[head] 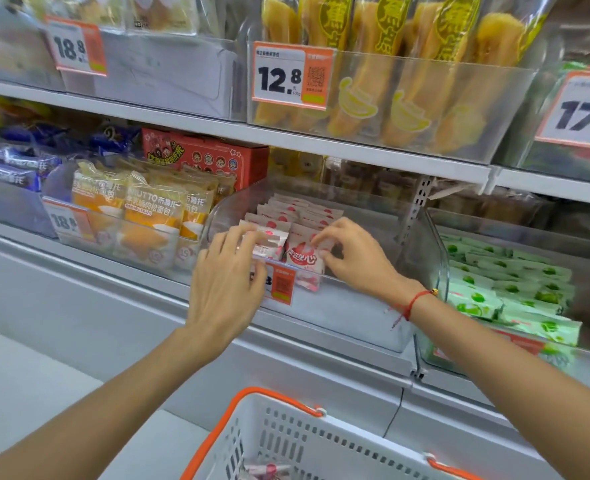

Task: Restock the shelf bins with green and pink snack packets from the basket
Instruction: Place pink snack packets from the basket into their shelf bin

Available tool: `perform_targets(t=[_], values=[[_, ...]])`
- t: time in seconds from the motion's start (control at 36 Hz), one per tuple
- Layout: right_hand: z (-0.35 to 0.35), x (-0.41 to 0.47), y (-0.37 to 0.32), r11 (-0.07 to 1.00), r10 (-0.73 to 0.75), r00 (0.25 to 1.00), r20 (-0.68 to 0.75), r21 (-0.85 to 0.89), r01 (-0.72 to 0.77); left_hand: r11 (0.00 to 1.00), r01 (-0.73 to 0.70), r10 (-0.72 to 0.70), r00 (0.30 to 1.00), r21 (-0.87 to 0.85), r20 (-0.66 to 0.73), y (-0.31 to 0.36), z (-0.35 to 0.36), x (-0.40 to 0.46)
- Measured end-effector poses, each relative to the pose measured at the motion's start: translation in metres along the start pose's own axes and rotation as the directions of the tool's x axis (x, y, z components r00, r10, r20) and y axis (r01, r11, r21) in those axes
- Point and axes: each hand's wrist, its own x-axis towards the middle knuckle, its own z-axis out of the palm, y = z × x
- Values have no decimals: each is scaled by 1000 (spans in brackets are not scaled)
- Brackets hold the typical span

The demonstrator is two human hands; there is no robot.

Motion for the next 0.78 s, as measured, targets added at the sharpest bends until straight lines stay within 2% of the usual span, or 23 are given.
perform_targets(t=[0.08,0.17,0.25,0.33,0.42,0.47,0.56,0.61,0.67,0.72,0.78], values=[[-8,-25,-11,988,58,988,-146,153,-35,996,58,-59,998,-61,-9,12,-2,-20],[3,-58,-20,977,62,980,-189,210,-22,983,132,-129,991,-126,37,23,3,-44],[32,-95,-24,981,64,987,-147,193,-35,946,265,-248,963,-189,107,27,14,-80],[67,-132,-29,966,119,990,-76,239,-98,911,371,-326,915,-178,239,21,28,-123],[105,-167,-31,947,165,974,156,252,-201,928,371,-331,852,-23,406,8,42,-157],[132,-191,-27,923,200,919,340,250,-294,928,362,-350,765,89,540,-4,50,-179],[171,-222,-22,872,230,770,596,225,-435,941,293,-318,591,170,741,-22,57,-207],[194,-239,-21,846,216,673,708,208,-491,976,63,-210,493,206,844,-29,62,-220],[215,-253,-25,808,203,582,787,202,-554,966,-150,-138,386,210,912,-29,67,-230],[233,-265,-32,756,205,508,837,194,-625,929,-295,-138,287,225,948,-23,71,-239],[249,-272,-40,737,212,468,858,174,-653,895,-361,-208,182,262,961,-18,73,-249]])
